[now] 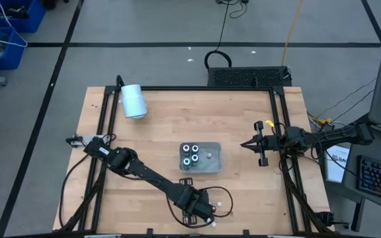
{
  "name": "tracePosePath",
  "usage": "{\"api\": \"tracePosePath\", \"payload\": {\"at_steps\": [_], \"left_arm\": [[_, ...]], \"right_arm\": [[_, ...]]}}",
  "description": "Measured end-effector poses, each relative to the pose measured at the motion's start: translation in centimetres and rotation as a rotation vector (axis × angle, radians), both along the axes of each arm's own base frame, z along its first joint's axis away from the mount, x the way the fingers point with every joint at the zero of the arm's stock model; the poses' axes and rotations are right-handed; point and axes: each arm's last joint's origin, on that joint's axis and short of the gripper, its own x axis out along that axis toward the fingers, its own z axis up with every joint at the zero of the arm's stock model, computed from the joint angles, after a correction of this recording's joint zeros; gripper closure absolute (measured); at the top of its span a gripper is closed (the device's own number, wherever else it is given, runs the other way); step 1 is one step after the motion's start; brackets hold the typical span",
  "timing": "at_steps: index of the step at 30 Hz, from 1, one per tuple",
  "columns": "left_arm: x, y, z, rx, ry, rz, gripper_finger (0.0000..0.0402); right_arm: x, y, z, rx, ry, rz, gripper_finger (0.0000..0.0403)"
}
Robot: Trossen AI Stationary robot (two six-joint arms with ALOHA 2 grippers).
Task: Pick & Place food coloring
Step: Put the small black food coloring bottle into the bin
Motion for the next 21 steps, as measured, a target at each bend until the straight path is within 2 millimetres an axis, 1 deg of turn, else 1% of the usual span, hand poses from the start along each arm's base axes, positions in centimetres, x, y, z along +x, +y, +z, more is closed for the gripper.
{"api": "tracePosePath", "payload": {"at_steps": [9, 21], "left_arm": [[0.20, 0.10, 0.02, -0.020, -0.003, -0.018, 0.0185], [0.81, 0.78, 0.04, -0.051, -0.015, -0.024, 0.0186]], "right_arm": [[0.00, 0.00, 0.00, 0.000, 0.000, 0.000, 0.0403], [0.00, 0.00, 0.01, 0.000, -0.001, 0.000, 0.0403]]}}
